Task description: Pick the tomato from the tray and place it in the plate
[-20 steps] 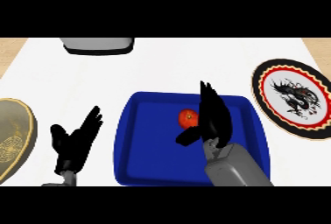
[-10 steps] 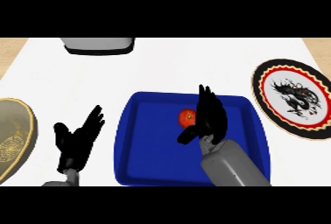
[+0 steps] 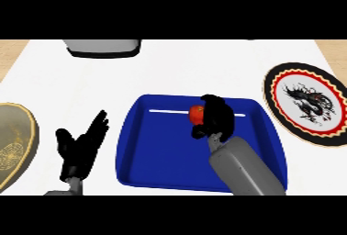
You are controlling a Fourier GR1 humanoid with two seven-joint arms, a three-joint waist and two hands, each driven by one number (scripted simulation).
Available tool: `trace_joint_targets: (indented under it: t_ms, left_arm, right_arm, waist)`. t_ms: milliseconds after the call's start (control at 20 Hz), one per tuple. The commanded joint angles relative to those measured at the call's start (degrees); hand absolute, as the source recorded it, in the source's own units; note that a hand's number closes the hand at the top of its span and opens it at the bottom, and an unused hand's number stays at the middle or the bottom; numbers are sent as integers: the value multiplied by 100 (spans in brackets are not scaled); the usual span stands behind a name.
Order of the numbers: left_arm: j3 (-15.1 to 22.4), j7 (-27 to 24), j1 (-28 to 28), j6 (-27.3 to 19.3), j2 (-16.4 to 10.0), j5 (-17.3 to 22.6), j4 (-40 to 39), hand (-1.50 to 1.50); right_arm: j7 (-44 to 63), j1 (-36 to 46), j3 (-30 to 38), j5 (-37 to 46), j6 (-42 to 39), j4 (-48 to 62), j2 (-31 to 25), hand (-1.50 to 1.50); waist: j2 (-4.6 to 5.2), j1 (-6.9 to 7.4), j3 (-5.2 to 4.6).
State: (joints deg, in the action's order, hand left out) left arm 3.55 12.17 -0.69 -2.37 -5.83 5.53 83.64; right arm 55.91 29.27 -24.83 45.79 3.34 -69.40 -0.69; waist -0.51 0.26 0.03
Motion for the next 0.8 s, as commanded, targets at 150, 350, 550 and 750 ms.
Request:
trace_joint_targets:
  t_ms: [150,350,550,750]
  left_arm:
    - [-28,172,-521,242,-125,114,407,0]
    - [183,166,-248,-36,193,-158,195,0]
    - [-145,103,40,84,6,-14,-214,0]
    - [34,280,-166,-125,135,-168,112,0]
  right_arm:
    - [-274,-40,-205,228,200,528,65,150]
    - [-659,-32,-4,335,183,581,-180,150]
    - [-253,-968,-1235,946,7,-1181,-55,150]
    - [-786,-1739,-1965,1210,415,-2208,-389,150]
  waist:
    - [48,27,-2]
    - [52,4,-2]
    - [24,-92,-5]
    - [10,-107,-1]
